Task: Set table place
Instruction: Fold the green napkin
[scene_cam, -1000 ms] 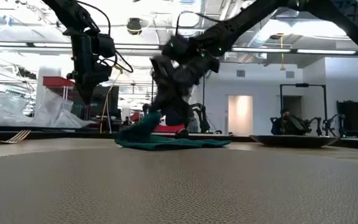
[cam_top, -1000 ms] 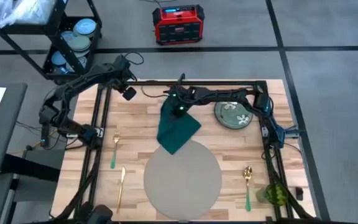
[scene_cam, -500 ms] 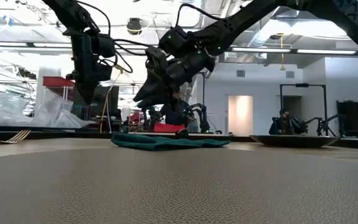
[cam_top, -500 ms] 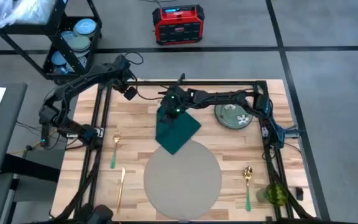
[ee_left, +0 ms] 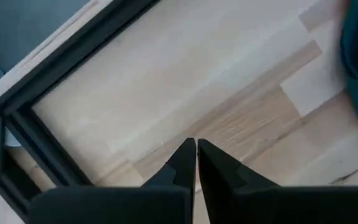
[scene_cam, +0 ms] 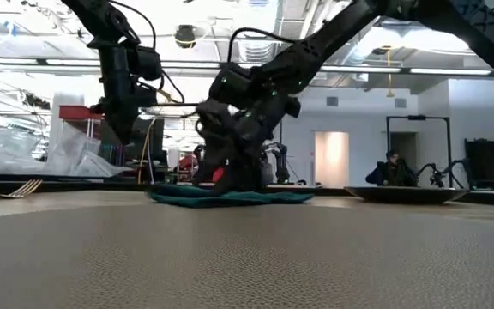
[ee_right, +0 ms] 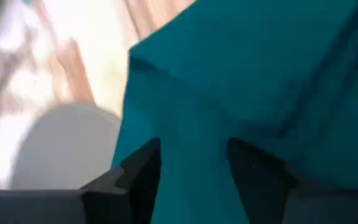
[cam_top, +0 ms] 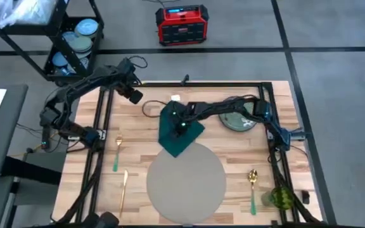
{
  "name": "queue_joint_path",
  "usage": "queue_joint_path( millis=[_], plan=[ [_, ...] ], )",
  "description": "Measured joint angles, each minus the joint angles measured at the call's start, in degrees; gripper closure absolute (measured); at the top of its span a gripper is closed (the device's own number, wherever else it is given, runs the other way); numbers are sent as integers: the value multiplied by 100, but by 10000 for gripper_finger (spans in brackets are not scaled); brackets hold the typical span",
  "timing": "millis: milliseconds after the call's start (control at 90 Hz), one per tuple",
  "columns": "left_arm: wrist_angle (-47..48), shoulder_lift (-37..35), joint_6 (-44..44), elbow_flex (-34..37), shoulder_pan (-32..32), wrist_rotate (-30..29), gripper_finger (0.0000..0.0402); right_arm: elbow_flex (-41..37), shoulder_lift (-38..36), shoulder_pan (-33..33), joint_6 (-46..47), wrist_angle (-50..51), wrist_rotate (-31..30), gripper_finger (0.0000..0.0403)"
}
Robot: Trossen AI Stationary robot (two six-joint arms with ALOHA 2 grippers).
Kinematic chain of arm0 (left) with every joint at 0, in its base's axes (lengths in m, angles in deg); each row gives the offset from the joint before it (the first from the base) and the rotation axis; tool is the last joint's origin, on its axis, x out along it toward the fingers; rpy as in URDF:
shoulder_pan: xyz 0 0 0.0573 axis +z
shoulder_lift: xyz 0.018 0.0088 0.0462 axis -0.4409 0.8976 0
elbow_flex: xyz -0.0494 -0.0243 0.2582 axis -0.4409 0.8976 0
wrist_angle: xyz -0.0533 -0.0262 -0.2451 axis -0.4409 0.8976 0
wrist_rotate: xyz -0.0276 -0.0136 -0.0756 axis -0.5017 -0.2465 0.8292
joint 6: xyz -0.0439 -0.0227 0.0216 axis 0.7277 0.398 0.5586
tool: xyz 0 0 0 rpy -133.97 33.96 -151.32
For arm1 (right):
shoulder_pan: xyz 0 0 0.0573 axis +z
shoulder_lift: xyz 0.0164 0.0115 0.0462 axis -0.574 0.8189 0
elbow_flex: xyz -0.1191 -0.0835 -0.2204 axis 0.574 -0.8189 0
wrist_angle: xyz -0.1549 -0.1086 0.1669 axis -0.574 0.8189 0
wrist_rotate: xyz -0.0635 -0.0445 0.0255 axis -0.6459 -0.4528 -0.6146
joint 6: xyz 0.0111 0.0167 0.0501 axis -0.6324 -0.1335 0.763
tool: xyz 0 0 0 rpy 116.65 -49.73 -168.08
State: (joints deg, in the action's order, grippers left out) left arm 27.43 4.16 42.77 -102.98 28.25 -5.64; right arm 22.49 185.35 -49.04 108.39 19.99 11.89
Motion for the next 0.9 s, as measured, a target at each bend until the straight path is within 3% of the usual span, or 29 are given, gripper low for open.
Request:
queue_joint_path(
  millis=[189,378,489,622,900],
  plan=[
    [15,0,-88,0,-2,-15,402,8,72,-83,124,-85,12,237],
    [-9,0,-91,0,-2,-19,402,47,53,-359,-23,847,281,248],
    [-62,0,-91,0,-2,-18,402,65,16,-509,-775,1742,-179,258],
    [-266,0,-14,0,-3,15,402,67,17,-712,-1355,2100,-549,271],
    [-634,37,682,0,-177,851,402,480,13,-732,-1897,3503,-1221,296]
  ],
)
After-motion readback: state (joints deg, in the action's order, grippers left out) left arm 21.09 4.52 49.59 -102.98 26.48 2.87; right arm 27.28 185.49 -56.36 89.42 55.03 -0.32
